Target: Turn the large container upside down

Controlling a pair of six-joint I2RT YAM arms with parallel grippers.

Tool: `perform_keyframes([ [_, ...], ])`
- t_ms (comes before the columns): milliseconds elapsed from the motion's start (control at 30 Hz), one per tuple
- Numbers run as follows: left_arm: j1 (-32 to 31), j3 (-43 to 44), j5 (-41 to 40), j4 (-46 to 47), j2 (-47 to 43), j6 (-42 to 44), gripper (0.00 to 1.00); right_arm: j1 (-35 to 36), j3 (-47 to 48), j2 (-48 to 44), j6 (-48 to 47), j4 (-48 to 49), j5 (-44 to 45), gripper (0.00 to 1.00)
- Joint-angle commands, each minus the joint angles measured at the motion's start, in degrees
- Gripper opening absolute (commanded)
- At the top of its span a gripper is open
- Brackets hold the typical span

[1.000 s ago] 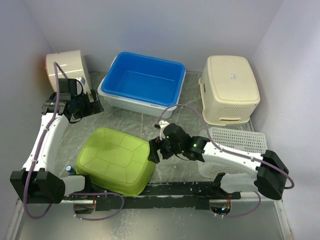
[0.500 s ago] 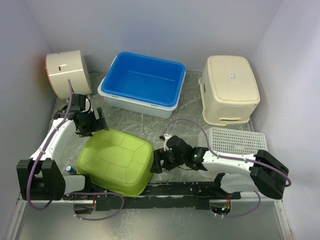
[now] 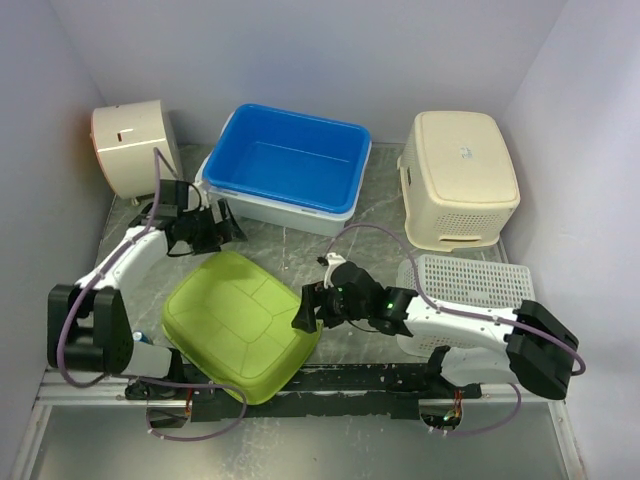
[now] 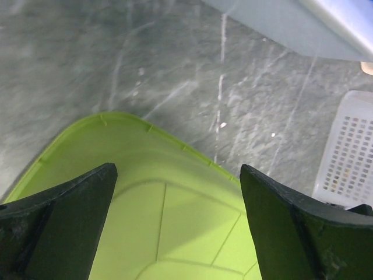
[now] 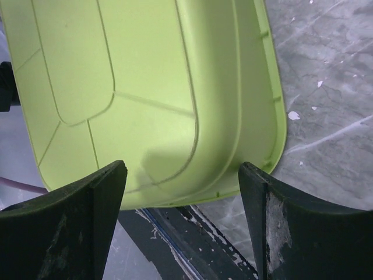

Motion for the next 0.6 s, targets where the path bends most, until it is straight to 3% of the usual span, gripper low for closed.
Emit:
perform_keyframes([
  [0,-3.9,0.3,7.5,5.3,7.7,-3.4,0.99,0.1,-0.6,-4.9,-2.1,-3.5,3.4,0.78],
  [200,-5.9,6.9,5.2,4.0,10.7,-2.6,0.99,0.0,1.2,-10.1,-9.7,-12.6,3.2,0.79],
  [400,-5.3,16.1,-6.4,-10.9,4.3,1.4,1.00,0.3,1.4,-11.8,-14.3,-21.4,-7.9,0.78],
  [567,-4.0,14.4,-11.1,-22.4,-2.8,0.4,1.00,0.5,0.6,-11.3,-13.4,-23.3,-14.3,0.78],
])
